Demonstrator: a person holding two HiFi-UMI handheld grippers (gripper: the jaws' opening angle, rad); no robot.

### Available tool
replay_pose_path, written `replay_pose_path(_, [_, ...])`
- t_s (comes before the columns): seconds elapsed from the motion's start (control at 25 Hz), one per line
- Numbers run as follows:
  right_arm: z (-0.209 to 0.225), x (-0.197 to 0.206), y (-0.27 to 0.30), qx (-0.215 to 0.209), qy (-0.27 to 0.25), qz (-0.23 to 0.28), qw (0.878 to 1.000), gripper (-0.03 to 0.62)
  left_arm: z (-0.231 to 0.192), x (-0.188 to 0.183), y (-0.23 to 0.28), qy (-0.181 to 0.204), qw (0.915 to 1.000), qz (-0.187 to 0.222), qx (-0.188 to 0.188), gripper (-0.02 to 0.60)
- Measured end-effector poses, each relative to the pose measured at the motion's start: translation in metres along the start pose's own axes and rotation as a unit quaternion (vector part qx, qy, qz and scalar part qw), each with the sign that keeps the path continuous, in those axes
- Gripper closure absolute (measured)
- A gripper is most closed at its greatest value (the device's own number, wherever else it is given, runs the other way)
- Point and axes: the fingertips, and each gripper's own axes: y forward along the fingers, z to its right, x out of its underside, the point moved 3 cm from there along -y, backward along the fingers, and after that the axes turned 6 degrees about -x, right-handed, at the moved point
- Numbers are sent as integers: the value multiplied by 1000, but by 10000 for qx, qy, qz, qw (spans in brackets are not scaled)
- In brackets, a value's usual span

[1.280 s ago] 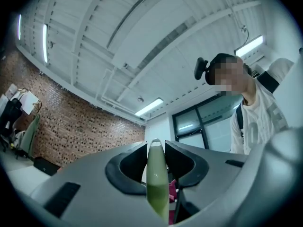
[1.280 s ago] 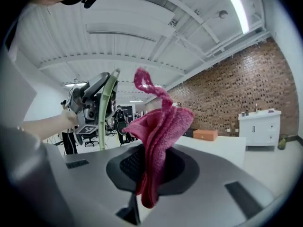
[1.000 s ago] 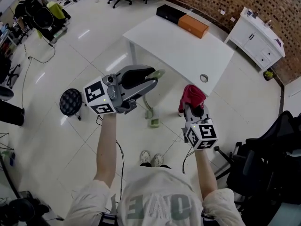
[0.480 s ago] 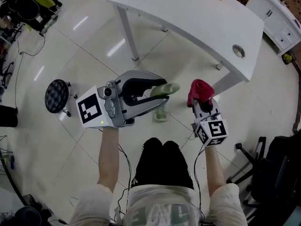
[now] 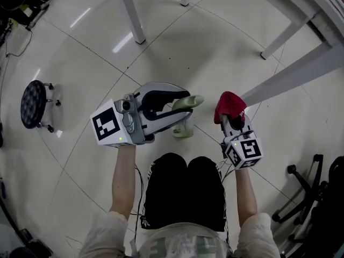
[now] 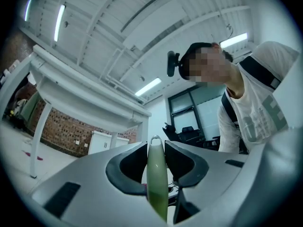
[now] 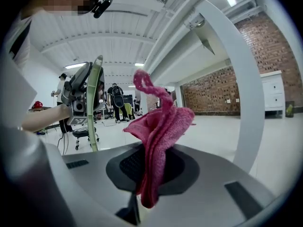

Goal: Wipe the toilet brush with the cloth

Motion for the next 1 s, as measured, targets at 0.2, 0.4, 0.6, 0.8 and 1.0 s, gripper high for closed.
replay_pose_path(0.2, [10,28,-8,116,186,-77,9997,562,-13,38,-13,-236,9996,-30,-183,460])
replay_pose_path(0.4, [16,46,-15,251,244,-118,9993,562,-16,64,-18,-260,9992,-101,-282,460])
replay_pose_path(0.6, [15,60,-24,235,251,-153,9993,562,-13,89,-23,-265,9994,-26,-215,462])
replay_pose_path(0.8, [17,76,-33,268,223,-272,9990,562,-17,117,-29,-372,9989,24,-270,460])
replay_pose_path(1.0, [19,91,-39,288,247,-408,9984,562,-18,131,-34,-456,9979,207,-400,460])
